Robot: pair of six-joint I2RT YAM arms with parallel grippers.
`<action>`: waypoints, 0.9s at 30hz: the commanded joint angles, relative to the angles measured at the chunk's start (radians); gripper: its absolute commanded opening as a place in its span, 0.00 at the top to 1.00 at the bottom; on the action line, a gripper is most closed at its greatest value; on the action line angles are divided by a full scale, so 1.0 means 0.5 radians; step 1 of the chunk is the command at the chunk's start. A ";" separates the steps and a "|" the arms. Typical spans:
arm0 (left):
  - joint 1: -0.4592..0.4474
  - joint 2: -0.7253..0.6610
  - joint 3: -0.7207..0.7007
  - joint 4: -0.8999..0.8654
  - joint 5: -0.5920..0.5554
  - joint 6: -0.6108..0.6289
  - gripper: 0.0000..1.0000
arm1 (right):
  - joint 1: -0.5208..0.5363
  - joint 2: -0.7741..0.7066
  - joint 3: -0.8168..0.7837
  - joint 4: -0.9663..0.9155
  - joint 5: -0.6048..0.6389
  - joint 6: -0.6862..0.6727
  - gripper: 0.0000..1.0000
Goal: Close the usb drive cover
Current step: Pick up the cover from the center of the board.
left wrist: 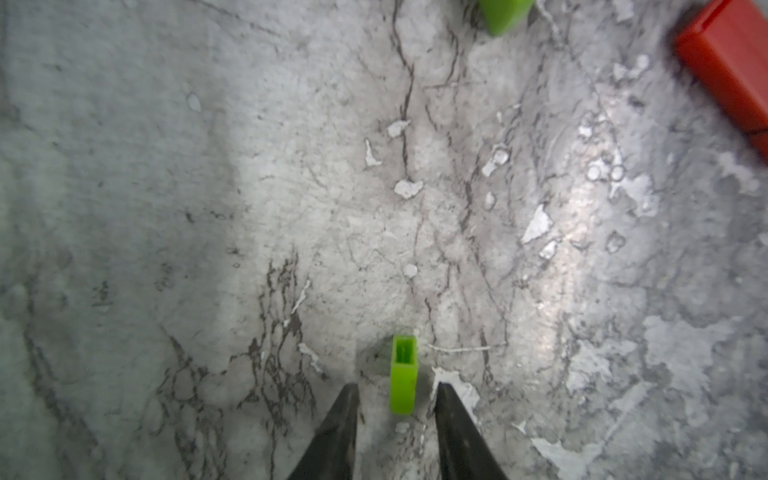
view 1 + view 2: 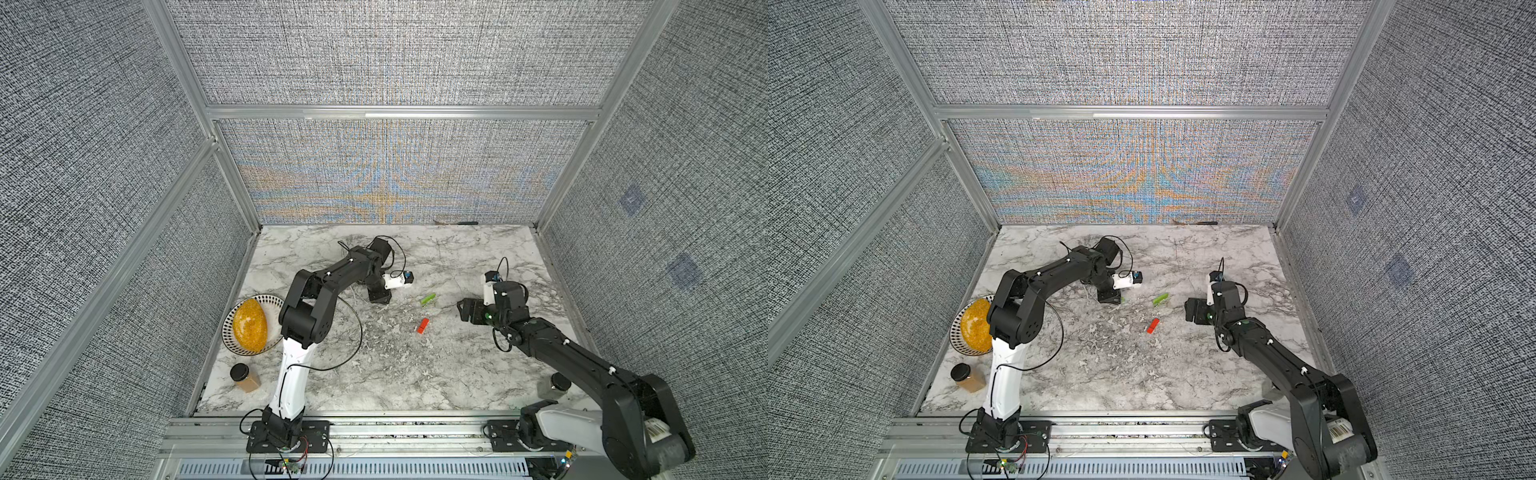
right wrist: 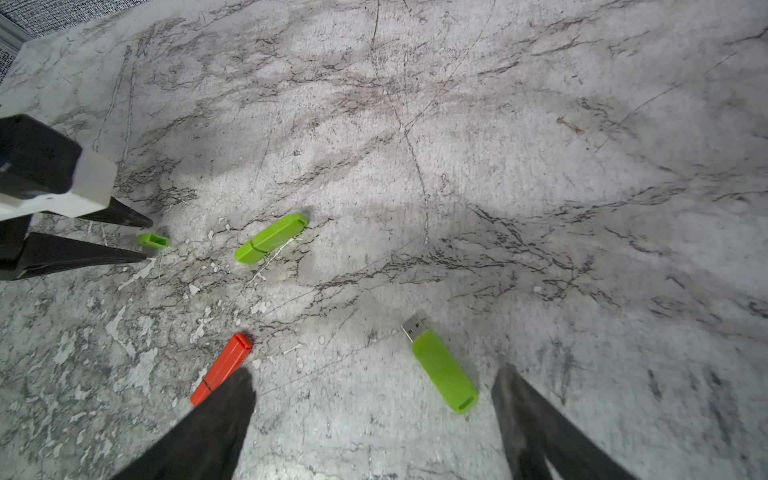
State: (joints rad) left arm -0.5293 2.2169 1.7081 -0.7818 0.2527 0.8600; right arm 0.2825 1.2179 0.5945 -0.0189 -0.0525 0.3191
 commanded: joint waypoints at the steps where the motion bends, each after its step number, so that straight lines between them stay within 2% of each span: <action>1: 0.000 0.015 0.023 -0.048 -0.012 0.023 0.66 | 0.001 0.003 0.001 -0.010 0.007 0.006 0.08; 18: -0.015 0.076 0.100 -0.124 -0.028 0.047 0.71 | -0.003 0.003 0.010 -0.024 0.005 0.000 0.07; 27: -0.024 0.108 0.133 -0.146 -0.051 0.049 0.69 | -0.003 0.012 0.010 -0.024 0.003 0.001 0.07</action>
State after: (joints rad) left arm -0.5407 2.2616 1.7672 -0.8337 0.2344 0.8742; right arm 0.2817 1.2209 0.5945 -0.0189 -0.0528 0.3183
